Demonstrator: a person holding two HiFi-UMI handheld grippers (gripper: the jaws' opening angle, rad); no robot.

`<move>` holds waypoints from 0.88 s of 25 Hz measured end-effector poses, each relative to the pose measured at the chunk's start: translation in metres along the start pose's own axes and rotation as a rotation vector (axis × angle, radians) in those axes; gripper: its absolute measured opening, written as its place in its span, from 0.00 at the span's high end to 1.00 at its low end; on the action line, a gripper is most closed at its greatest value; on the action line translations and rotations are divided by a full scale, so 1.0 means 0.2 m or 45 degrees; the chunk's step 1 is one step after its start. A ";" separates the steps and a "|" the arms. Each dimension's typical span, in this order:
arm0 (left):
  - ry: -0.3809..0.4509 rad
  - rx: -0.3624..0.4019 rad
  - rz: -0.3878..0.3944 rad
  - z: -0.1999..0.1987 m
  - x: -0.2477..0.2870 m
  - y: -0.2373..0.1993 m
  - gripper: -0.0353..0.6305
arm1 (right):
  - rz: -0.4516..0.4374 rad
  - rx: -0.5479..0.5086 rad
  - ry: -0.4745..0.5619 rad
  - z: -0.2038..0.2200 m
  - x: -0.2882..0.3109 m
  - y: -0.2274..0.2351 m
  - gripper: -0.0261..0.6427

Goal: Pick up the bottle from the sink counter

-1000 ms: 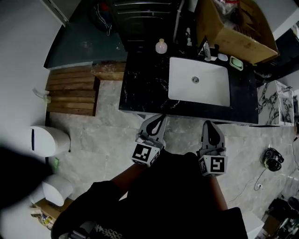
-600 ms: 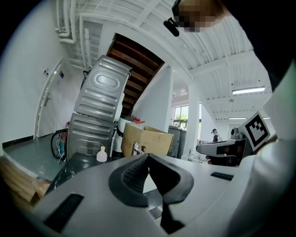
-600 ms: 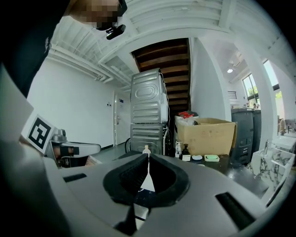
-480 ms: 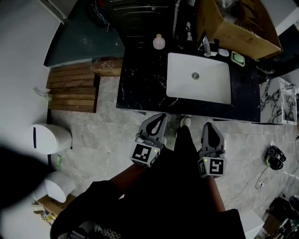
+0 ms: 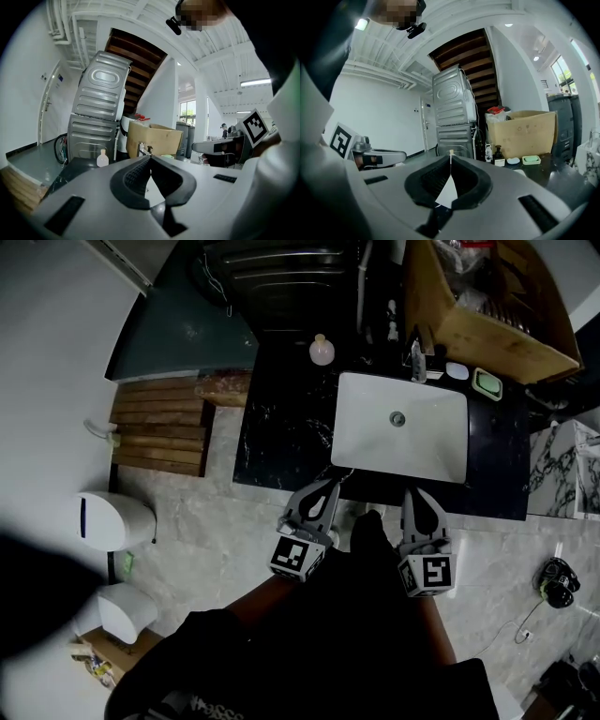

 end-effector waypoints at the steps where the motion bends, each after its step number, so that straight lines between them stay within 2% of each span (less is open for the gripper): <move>1: -0.009 0.005 -0.006 -0.01 0.04 -0.01 0.93 | -0.010 0.005 -0.006 0.00 0.03 0.04 0.90; 7: -0.033 0.021 -0.037 -0.07 0.29 -0.01 0.93 | -0.031 -0.033 -0.024 -0.05 0.18 0.26 0.90; 14: -0.034 0.009 -0.144 -0.16 0.48 -0.02 0.93 | -0.134 0.003 0.006 -0.13 0.34 0.46 0.90; 22: -0.029 0.060 -0.289 -0.25 0.59 -0.04 0.93 | -0.276 0.019 0.014 -0.16 0.55 0.58 0.90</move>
Point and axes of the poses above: the fingertips, and each gripper's own axes: x forward along the fingers, y to its right, z out of its underside, the point moved 6 cm from there along -x, backward along the fingers, and after that the axes turned 1 degree about -z, right-handed, at the moved point
